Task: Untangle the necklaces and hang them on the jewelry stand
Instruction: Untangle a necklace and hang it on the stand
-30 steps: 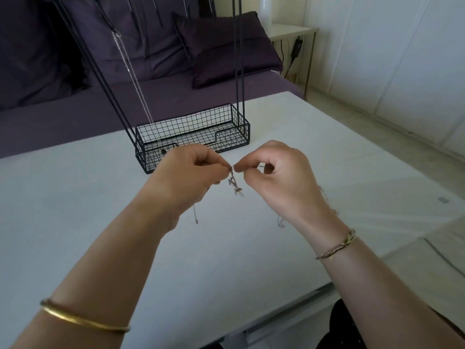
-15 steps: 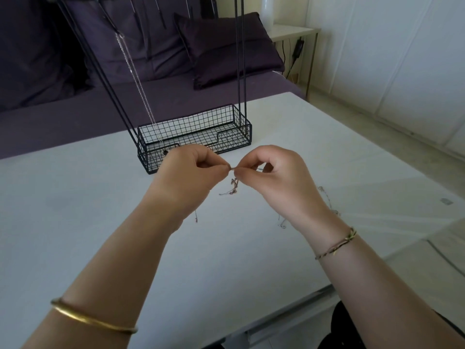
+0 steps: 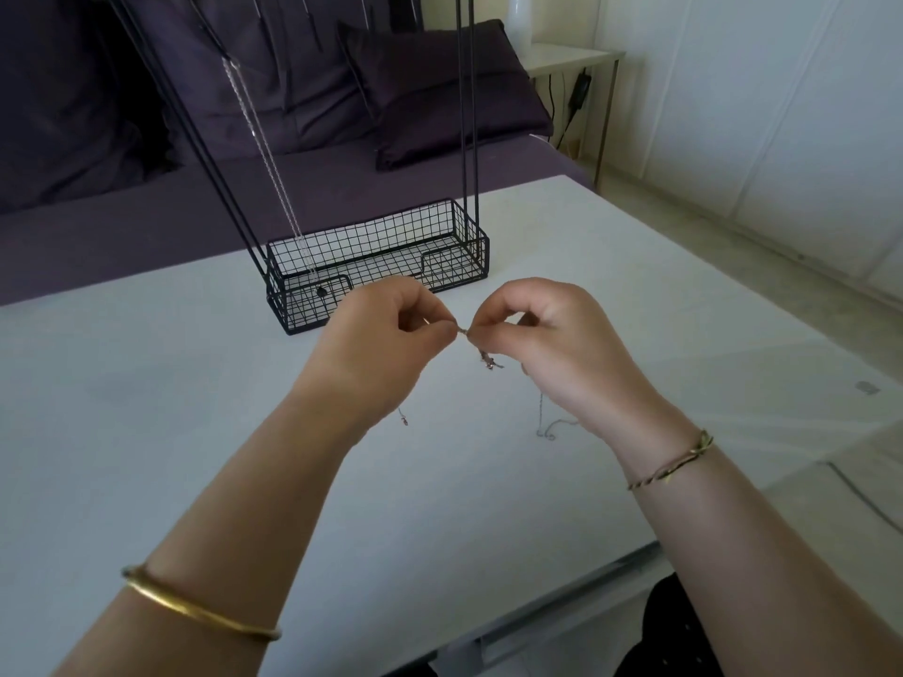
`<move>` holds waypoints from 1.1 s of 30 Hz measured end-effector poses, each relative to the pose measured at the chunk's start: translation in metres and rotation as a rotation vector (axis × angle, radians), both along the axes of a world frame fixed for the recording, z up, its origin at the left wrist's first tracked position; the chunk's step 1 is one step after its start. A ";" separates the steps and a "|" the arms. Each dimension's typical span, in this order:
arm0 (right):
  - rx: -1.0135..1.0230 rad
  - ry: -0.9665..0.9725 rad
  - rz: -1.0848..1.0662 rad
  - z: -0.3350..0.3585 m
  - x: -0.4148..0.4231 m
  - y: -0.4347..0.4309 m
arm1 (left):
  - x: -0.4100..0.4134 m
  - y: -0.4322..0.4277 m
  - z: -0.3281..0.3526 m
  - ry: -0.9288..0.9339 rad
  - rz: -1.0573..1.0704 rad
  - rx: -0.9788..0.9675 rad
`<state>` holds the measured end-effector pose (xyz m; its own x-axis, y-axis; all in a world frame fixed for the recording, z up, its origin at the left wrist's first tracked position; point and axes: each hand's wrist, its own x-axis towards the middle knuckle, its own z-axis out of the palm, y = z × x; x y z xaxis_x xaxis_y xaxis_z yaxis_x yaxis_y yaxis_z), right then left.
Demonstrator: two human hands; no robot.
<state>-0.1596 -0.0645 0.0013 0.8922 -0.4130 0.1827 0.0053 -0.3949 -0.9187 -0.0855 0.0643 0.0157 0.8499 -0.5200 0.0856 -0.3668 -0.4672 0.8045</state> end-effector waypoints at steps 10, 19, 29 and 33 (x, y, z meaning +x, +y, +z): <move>-0.052 0.110 0.080 -0.002 -0.001 -0.009 | -0.001 -0.003 -0.003 0.109 0.021 -0.043; -0.085 0.007 0.037 -0.008 0.000 -0.011 | 0.002 -0.001 0.001 0.274 0.052 -0.178; -0.306 -0.105 -0.074 -0.008 0.004 -0.006 | 0.007 0.009 0.003 0.337 -0.072 -0.193; -0.204 -0.029 0.004 -0.007 0.004 0.000 | 0.006 0.009 0.004 0.353 -0.117 -0.218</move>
<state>-0.1555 -0.0644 -0.0053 0.8871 -0.3611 0.2877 0.0325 -0.5727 -0.8191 -0.0792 0.0730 0.0200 0.7833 -0.6162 -0.0817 -0.0917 -0.2445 0.9653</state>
